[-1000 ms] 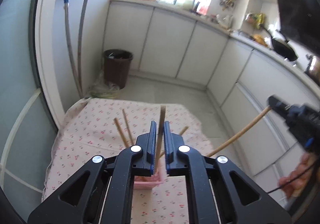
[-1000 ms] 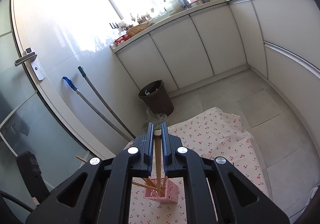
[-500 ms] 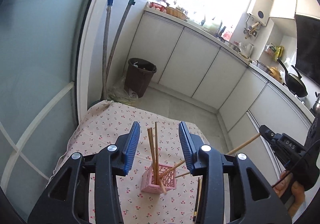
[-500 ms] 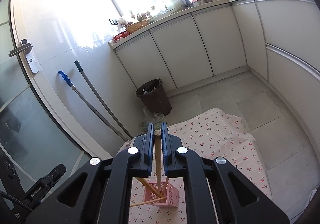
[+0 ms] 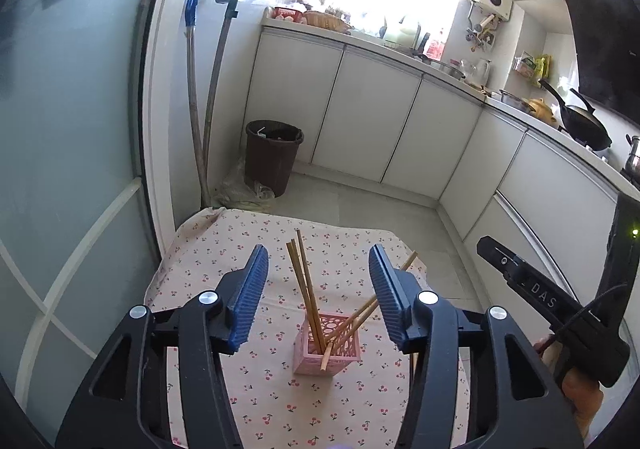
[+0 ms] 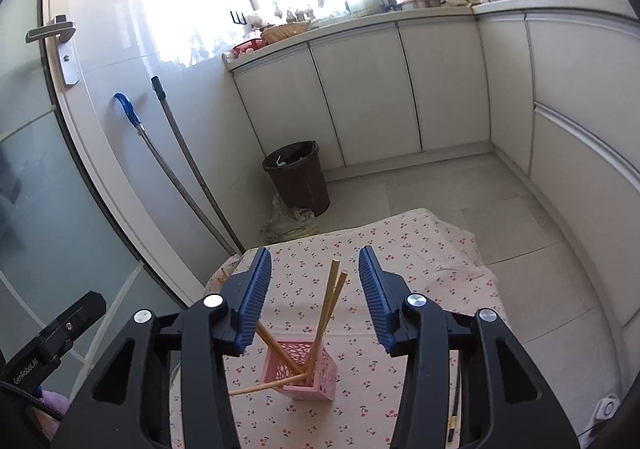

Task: Organize utensils
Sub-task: 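Carry both held chopsticks over the pink mesh cup and open both grippers, then move the open left gripper down over the black and wooden chopstick pile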

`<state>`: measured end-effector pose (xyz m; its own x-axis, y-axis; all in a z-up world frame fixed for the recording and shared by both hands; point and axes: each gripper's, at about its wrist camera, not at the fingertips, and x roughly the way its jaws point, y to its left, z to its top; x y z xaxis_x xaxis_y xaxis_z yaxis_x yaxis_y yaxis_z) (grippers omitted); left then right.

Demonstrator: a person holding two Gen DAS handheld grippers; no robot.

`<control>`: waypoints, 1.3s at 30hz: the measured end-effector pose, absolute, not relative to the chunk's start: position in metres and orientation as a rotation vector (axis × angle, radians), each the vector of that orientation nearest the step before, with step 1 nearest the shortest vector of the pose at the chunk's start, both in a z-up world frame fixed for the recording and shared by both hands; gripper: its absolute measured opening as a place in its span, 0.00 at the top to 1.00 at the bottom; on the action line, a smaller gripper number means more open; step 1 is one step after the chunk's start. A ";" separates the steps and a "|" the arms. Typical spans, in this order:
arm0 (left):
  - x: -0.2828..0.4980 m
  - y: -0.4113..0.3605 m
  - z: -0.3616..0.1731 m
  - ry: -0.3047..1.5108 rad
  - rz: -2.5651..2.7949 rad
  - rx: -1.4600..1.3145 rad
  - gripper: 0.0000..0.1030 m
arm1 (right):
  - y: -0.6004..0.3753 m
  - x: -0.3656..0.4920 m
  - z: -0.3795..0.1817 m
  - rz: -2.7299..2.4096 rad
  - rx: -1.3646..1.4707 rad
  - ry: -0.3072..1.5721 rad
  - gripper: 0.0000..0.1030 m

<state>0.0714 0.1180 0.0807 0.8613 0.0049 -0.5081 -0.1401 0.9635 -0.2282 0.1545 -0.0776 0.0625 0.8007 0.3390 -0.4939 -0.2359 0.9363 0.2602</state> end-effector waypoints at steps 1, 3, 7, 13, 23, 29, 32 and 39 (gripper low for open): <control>0.071 0.116 0.080 0.530 0.080 -0.254 0.46 | -0.078 0.150 0.062 0.303 0.169 0.559 0.49; 0.070 0.108 0.076 0.540 0.089 -0.230 0.43 | -0.079 0.140 0.060 0.288 0.124 0.553 0.44; 0.068 0.096 0.064 0.574 0.110 -0.198 0.35 | -0.084 0.122 0.051 0.254 0.053 0.547 0.38; 0.064 0.075 0.045 0.613 0.102 -0.154 0.25 | -0.105 0.105 0.033 0.194 -0.001 0.573 0.27; 0.060 0.022 0.004 0.719 0.031 -0.055 0.07 | -0.193 0.089 0.017 -0.012 0.058 0.611 0.09; 0.074 -0.024 -0.047 0.894 -0.080 0.032 0.07 | -0.237 0.081 0.039 -0.052 0.172 0.544 0.07; 0.092 -0.040 -0.080 1.012 -0.116 0.020 0.07 | -0.256 0.084 0.037 -0.071 0.221 0.561 0.07; 0.157 -0.072 -0.146 1.249 -0.137 -0.022 0.07 | -0.292 0.106 0.012 -0.080 0.368 0.703 0.07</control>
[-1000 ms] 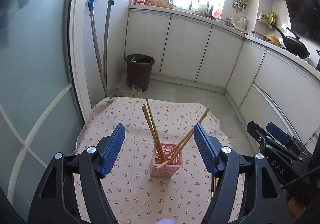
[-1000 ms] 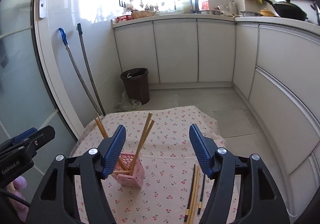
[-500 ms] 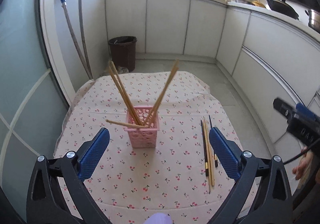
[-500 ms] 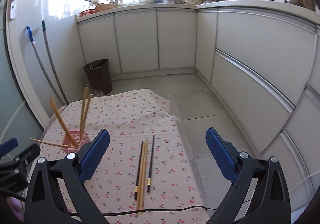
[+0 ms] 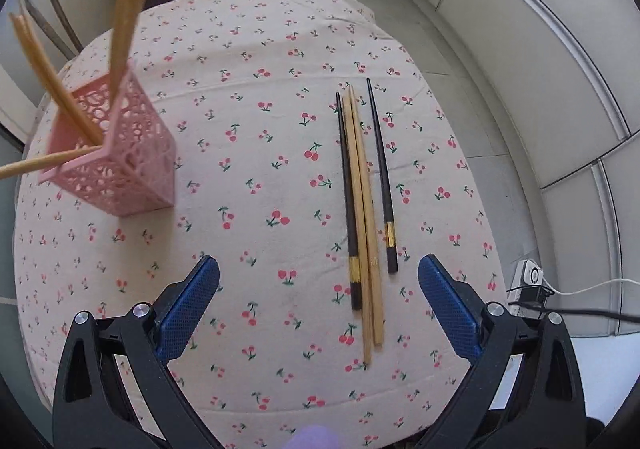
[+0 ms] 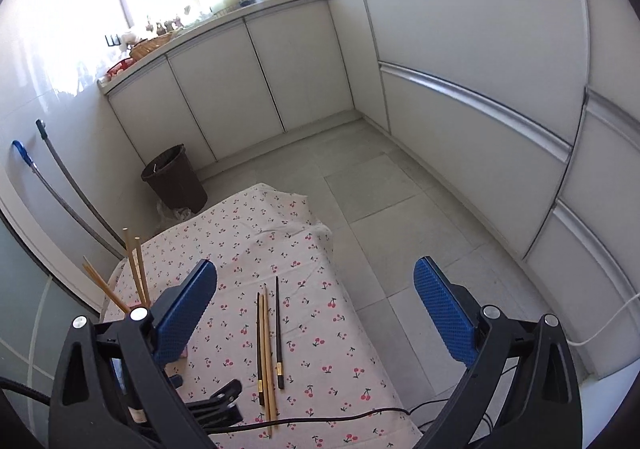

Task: Organize utensils
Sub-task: 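Move the open left gripper down over the black and wooden chopstick pile, then close the left gripper on a black chopstick and lift it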

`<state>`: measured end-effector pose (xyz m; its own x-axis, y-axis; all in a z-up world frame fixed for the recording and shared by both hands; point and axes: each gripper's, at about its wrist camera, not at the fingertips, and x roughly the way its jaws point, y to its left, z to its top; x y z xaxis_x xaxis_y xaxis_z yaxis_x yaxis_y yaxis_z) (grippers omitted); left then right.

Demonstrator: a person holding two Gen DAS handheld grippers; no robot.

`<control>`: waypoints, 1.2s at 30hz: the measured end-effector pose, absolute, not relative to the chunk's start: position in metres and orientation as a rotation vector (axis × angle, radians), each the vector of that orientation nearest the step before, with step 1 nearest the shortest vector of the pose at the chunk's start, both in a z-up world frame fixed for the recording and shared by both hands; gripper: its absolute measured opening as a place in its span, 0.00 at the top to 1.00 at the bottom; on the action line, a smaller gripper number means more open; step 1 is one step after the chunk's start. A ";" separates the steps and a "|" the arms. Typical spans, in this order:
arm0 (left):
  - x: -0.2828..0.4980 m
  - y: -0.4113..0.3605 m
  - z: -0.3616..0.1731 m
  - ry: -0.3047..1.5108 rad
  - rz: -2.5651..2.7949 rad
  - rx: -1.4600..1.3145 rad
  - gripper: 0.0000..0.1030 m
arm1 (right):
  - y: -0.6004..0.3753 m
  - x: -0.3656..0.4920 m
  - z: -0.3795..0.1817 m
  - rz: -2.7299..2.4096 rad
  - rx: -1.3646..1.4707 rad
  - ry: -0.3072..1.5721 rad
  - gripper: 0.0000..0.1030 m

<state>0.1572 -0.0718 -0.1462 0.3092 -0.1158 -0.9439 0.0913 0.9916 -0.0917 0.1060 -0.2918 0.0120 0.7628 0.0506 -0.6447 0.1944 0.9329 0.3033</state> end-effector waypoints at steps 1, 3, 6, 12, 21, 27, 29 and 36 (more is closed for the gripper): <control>0.167 -0.076 -0.150 1.258 -0.133 -0.021 0.07 | -0.296 0.109 0.009 -0.079 0.389 0.720 0.07; 0.185 -0.075 -0.154 1.270 -0.129 -0.041 0.07 | -0.304 0.113 0.003 -0.073 0.441 0.748 0.07; 0.217 -0.071 -0.159 1.290 -0.120 -0.100 0.07 | -0.315 0.120 -0.006 -0.056 0.504 0.798 0.07; 0.262 -0.062 -0.180 1.362 -0.070 -0.158 0.21 | -0.325 0.136 -0.019 -0.039 0.579 0.855 0.07; 0.282 -0.064 -0.193 1.368 -0.038 -0.092 0.34 | -0.335 0.149 -0.026 -0.069 0.592 0.879 0.07; 0.293 -0.072 -0.195 1.361 -0.052 -0.069 0.50 | -0.338 0.154 -0.033 -0.077 0.602 0.903 0.07; 0.296 -0.076 -0.196 1.365 -0.052 -0.030 0.51 | -0.338 0.155 -0.035 -0.080 0.599 0.906 0.07; 0.301 -0.112 -0.203 1.361 -0.037 0.116 0.55 | -0.335 0.167 -0.043 -0.109 0.572 0.942 0.07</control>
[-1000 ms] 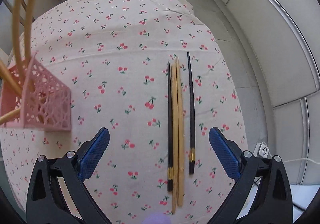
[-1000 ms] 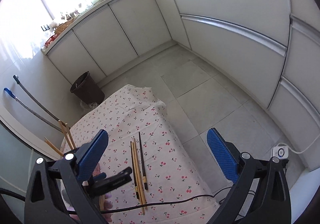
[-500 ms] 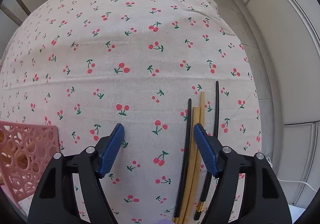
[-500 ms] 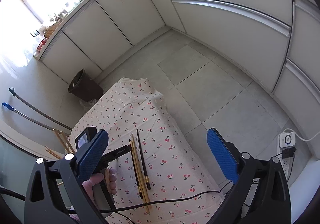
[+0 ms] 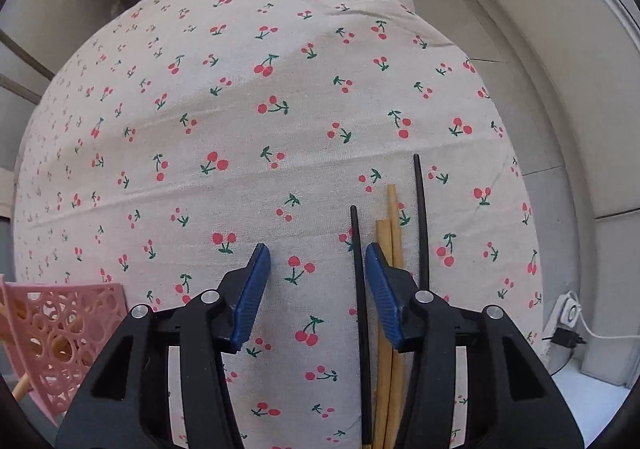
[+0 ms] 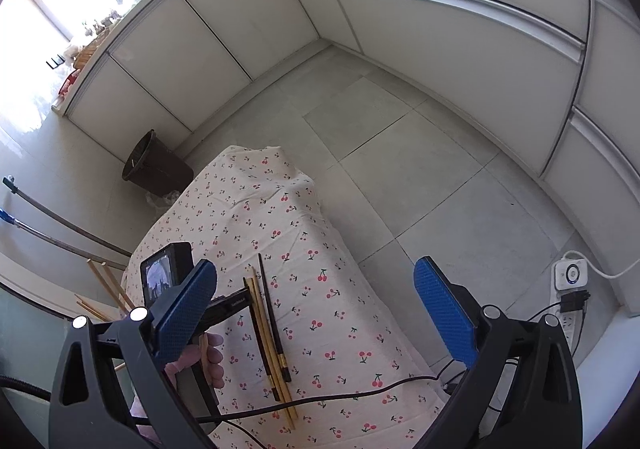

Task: Organize utensils
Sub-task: 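Close the left gripper on a black chopstick and lift it, then hold the black chopstick up with the left gripper while the right gripper grasps chopsticks from the pile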

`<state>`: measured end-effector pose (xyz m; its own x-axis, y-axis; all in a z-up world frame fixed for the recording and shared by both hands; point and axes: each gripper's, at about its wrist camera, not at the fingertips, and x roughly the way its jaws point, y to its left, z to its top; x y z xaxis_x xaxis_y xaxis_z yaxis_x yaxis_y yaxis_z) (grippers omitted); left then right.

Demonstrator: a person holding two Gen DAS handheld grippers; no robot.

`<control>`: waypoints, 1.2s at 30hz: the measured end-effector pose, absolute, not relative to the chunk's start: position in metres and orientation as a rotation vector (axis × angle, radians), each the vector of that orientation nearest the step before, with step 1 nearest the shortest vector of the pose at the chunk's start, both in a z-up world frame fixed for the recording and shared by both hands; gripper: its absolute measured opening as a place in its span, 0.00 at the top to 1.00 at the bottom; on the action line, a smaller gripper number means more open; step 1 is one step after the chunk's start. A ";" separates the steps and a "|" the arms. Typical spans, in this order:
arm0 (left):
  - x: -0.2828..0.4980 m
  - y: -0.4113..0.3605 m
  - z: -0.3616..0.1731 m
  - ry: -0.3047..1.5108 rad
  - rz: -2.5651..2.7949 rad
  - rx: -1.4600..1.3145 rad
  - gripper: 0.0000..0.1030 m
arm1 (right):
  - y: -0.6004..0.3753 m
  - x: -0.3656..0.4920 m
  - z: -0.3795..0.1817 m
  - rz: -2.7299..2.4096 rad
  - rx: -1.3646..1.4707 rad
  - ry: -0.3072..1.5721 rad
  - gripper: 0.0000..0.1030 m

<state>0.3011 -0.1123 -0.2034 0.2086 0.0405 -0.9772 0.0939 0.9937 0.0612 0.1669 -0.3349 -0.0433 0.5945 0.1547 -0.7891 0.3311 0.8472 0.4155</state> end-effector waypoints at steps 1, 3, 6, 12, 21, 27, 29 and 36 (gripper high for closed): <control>0.301 -0.115 -0.203 1.354 -0.030 0.121 0.56 | -0.335 0.169 -0.045 -0.111 0.571 0.950 0.07; 0.301 -0.119 -0.203 1.350 -0.049 0.118 0.65 | -0.334 0.173 -0.049 -0.113 0.573 0.962 0.07; 0.288 -0.128 -0.201 1.316 -0.066 0.147 0.87 | -0.330 0.182 -0.059 -0.119 0.573 0.987 0.07; 0.239 -0.107 -0.193 1.257 -0.125 0.129 0.97 | -0.298 0.218 -0.101 -0.122 0.492 1.075 0.07; 0.118 -0.019 -0.087 1.050 -0.245 -0.049 0.97 | -0.217 0.274 -0.163 -0.095 0.275 1.187 0.07; 0.066 0.021 -0.060 0.933 -0.226 -0.137 0.97 | -0.199 0.304 -0.195 -0.137 0.309 1.237 0.38; 0.065 0.028 -0.058 0.930 -0.219 -0.143 0.97 | -0.199 0.307 -0.203 -0.167 0.311 1.247 0.44; 0.056 0.035 -0.049 0.934 -0.244 -0.149 0.97 | -0.168 0.309 -0.208 -0.198 0.145 1.214 0.46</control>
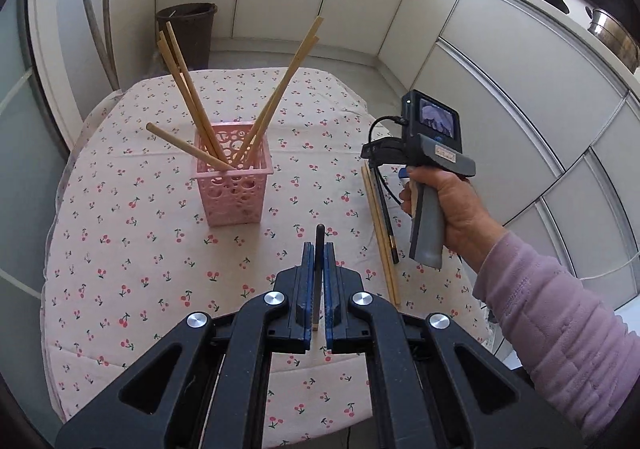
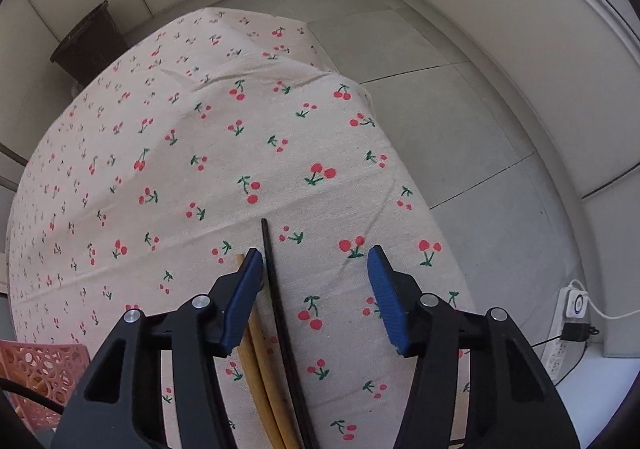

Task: Organize utensils
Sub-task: 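Hold the black chopstick up with the left gripper while the right gripper grasps chopsticks from the pile, then lower both held chopsticks into the pink mesh cup and open both grippers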

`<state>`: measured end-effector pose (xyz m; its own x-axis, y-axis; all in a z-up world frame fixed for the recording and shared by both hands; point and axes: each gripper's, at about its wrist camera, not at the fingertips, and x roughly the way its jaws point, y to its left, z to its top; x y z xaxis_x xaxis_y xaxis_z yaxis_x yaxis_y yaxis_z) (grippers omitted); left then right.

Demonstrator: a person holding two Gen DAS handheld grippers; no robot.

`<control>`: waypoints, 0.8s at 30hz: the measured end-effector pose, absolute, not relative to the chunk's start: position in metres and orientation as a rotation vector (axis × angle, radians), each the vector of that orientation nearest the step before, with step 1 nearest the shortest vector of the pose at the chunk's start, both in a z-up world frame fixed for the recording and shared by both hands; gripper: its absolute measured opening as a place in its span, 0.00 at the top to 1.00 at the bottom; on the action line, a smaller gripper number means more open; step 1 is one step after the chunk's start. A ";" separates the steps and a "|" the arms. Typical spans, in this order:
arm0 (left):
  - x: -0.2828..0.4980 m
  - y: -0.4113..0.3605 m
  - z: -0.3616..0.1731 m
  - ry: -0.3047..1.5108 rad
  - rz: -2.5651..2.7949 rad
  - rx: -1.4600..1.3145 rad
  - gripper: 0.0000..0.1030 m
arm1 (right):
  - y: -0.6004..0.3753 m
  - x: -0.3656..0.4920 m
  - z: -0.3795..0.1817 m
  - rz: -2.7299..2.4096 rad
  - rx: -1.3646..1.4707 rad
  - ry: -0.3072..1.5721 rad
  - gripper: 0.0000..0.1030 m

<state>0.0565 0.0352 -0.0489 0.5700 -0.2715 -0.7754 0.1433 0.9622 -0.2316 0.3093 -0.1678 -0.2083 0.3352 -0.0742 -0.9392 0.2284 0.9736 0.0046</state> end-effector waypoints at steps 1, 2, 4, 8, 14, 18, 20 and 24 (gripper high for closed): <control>0.055 0.035 -0.047 0.927 -0.246 -0.147 0.97 | -0.162 0.307 -0.207 -0.202 0.115 1.197 0.46; 0.053 0.038 -0.047 0.923 -0.247 -0.146 0.97 | -0.157 0.305 -0.207 -0.201 0.097 1.186 0.46; 0.050 0.040 -0.045 0.913 -0.243 -0.145 0.97 | -0.151 0.301 -0.205 -0.156 0.076 1.170 0.58; 0.047 0.050 -0.041 0.893 -0.227 -0.157 0.97 | -0.144 0.291 -0.200 -0.079 0.067 1.181 0.95; 0.037 0.069 -0.027 0.837 -0.214 -0.198 0.97 | -0.166 0.254 -0.159 0.033 0.226 1.088 0.95; 0.027 0.077 -0.015 0.797 -0.215 -0.218 0.97 | -0.174 0.215 -0.118 0.070 0.231 1.018 0.95; 0.023 0.079 -0.009 0.781 -0.213 -0.228 0.97 | -0.178 0.195 -0.096 0.092 0.239 0.975 0.95; 0.019 0.086 0.002 0.749 -0.203 -0.252 0.97 | -0.185 0.153 -0.058 0.140 0.257 0.892 0.95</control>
